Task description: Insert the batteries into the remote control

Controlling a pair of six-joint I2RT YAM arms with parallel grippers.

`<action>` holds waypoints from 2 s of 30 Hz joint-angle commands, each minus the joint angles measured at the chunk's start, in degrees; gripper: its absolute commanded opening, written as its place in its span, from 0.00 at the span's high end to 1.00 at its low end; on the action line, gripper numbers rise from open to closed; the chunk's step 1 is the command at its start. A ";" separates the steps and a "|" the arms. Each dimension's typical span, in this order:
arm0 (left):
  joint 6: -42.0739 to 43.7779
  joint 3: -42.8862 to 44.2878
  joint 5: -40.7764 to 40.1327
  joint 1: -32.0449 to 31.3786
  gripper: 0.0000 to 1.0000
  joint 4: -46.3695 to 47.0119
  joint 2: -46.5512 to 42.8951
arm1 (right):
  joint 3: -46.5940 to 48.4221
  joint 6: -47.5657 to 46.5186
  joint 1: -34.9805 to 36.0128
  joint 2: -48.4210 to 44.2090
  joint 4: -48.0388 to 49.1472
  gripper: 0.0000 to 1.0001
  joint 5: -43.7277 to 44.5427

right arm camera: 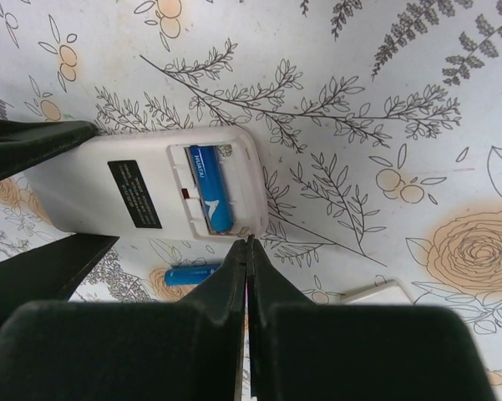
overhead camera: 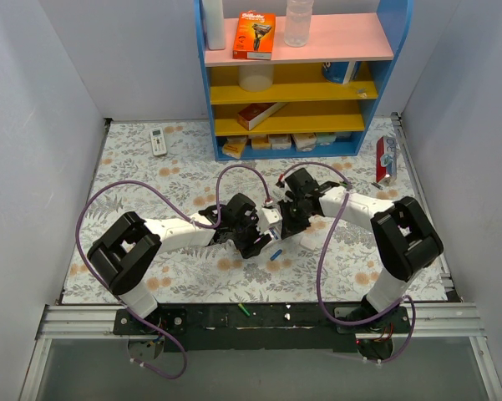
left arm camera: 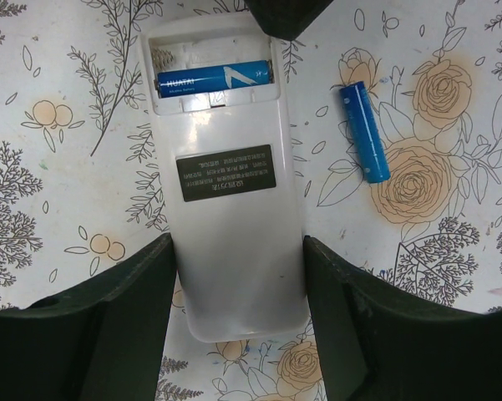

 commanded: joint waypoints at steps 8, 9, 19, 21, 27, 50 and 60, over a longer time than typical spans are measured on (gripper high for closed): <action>-1.05 0.29 -1.11 -0.97 0.86 -4.09 -0.50 | -9.10 -2.70 0.06 -12.51 7.90 0.76 2.52; -1.31 0.20 -1.99 -0.97 0.86 -4.17 -0.41 | -9.71 -2.35 0.06 -13.13 7.37 0.74 2.61; -2.63 1.26 -5.78 0.00 0.86 -5.23 -0.94 | -15.78 11.62 6.39 -21.66 2.98 0.59 11.83; -2.46 0.91 -5.78 0.26 0.86 -5.23 -1.99 | -16.49 12.50 7.27 -22.19 3.50 0.59 11.75; -1.84 -0.32 -7.97 0.70 0.86 -5.31 -3.93 | -14.04 6.38 9.11 -19.74 1.92 0.60 13.34; -11.59 -10.78 -25.72 4.13 0.90 -3.22 -31.07 | -13.68 -46.19 9.82 -25.89 4.13 0.58 -6.17; -13.53 -12.28 -44.96 7.38 0.91 1.36 -36.62 | -11.04 -50.07 14.56 -17.37 0.07 0.49 0.31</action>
